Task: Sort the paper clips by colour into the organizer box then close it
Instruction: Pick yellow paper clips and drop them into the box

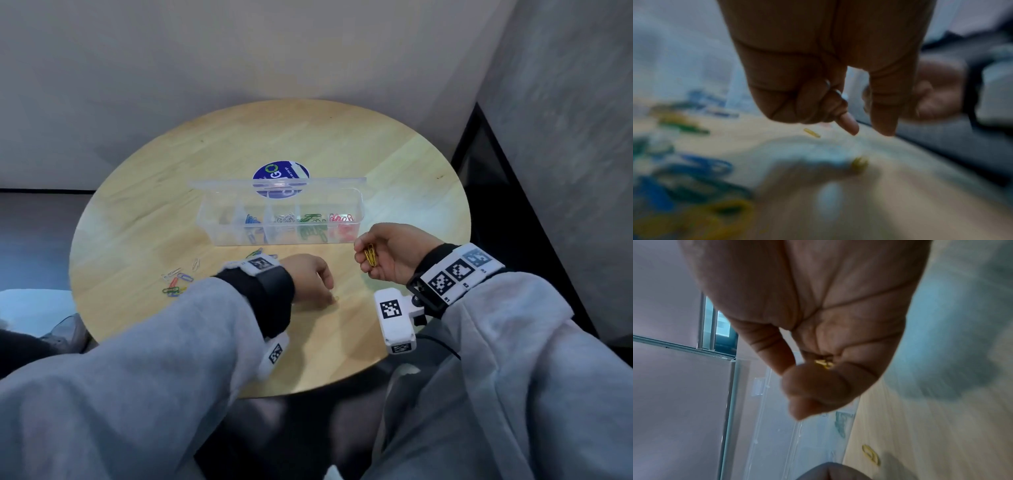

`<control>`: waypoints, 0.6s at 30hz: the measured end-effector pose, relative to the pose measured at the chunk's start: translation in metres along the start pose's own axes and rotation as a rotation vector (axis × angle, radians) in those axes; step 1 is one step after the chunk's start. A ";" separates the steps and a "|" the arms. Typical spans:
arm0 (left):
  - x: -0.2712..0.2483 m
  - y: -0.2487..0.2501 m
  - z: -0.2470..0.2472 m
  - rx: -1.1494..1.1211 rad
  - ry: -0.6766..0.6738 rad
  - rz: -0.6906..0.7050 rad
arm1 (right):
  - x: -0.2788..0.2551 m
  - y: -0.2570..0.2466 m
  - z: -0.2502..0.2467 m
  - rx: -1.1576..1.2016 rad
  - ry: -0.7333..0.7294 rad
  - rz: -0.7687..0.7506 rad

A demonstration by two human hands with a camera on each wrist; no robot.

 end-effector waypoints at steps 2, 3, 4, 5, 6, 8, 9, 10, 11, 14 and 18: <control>0.002 0.003 0.008 0.172 0.049 0.066 | 0.001 0.000 -0.001 -0.063 0.043 -0.005; 0.004 0.005 0.011 0.204 0.059 0.089 | 0.002 0.000 -0.001 -0.091 0.059 -0.008; 0.005 0.006 0.014 0.224 0.064 0.104 | 0.003 -0.001 -0.002 -0.117 0.072 -0.009; 0.007 0.008 0.016 0.239 0.062 0.110 | 0.004 -0.001 -0.003 -0.140 0.083 -0.009; 0.008 0.009 0.017 0.253 0.058 0.111 | 0.004 -0.001 -0.003 -0.160 0.089 -0.008; 0.008 0.013 0.018 0.266 0.047 0.113 | 0.005 -0.001 -0.003 -0.186 0.093 -0.006; 0.008 0.014 0.018 0.263 0.033 0.108 | 0.005 -0.002 -0.002 -0.195 0.095 -0.007; 0.008 0.014 0.017 0.250 0.014 0.098 | 0.004 -0.002 -0.002 -0.203 0.098 -0.009; 0.009 0.012 0.015 0.225 -0.011 0.082 | 0.004 -0.003 -0.002 -0.210 0.101 -0.011; 0.014 0.001 0.008 -0.025 -0.089 -0.007 | 0.002 -0.004 -0.004 -0.218 0.101 -0.015; 0.015 -0.005 -0.007 -0.768 -0.071 -0.248 | 0.002 -0.005 -0.004 -0.232 0.097 -0.012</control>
Point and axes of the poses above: each hand's wrist, its own x-axis towards the middle knuckle, its own z-axis out of the palm, y = z × x, the point moved 1 cm from there along x, towards the middle knuckle, and after that the axes turned 11 degrees about y, right-handed, at the moved point
